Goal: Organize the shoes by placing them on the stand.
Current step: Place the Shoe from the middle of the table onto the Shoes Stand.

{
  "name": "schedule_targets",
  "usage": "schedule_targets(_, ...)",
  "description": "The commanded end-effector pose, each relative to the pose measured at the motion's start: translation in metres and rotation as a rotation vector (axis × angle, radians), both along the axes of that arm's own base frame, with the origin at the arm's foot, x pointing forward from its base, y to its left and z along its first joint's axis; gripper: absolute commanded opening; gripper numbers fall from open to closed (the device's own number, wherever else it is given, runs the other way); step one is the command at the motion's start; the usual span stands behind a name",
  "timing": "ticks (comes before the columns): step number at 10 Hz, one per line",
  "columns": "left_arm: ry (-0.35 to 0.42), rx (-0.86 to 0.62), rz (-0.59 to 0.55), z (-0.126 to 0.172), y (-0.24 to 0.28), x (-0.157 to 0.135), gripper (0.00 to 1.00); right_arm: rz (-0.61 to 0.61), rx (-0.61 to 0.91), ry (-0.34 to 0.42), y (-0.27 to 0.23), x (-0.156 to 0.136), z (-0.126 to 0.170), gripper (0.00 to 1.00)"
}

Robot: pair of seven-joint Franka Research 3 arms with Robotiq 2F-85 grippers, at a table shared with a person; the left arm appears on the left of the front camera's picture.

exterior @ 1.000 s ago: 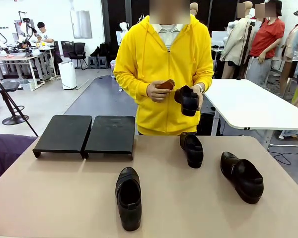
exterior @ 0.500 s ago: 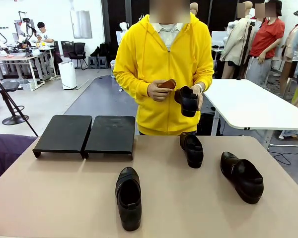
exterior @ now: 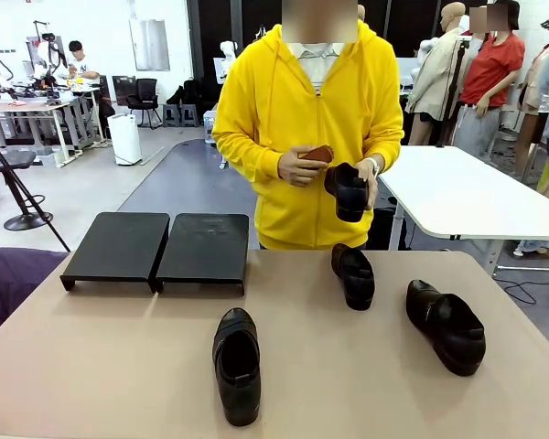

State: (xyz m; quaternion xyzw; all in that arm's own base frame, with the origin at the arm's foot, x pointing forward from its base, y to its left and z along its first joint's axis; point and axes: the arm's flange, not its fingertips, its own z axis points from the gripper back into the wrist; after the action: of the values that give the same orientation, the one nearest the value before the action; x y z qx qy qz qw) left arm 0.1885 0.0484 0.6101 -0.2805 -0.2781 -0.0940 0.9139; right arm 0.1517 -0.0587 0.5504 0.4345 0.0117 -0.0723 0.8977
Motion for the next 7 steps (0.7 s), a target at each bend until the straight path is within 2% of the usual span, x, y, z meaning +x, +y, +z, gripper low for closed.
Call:
schedule_targets(1, 0.000, 0.000, 0.000, 0.000, 0.000, 0.000, 1.00, 0.015, 0.008, -0.021, -0.004, 0.000, 0.001, 1.00)
schedule_targets(3, 0.152, 0.070, -0.017, -0.021, -0.105, 0.058, 1.00, 0.015, 0.008, -0.021, -0.004, 0.000, 0.001, 1.00)
schedule_targets(4, 0.236, 0.100, -0.115, -0.037, -0.165, 0.083, 1.00, 0.015, 0.008, -0.021, -0.004, 0.000, 0.001, 1.00)
schedule_targets(5, 0.323, 0.124, -0.129, -0.054, -0.219, 0.105, 1.00, 0.015, 0.008, -0.021, -0.004, 0.000, 0.001, 1.00)
schedule_targets(6, 0.372, 0.158, 0.003, -0.072, -0.274, 0.123, 1.00, 0.015, 0.008, -0.021, -0.004, 0.000, 0.001, 1.00)
schedule_targets(7, 0.383, 0.214, 0.022, -0.090, -0.316, 0.128, 1.00, 0.015, 0.008, -0.021, -0.004, 0.000, 0.001, 1.00)
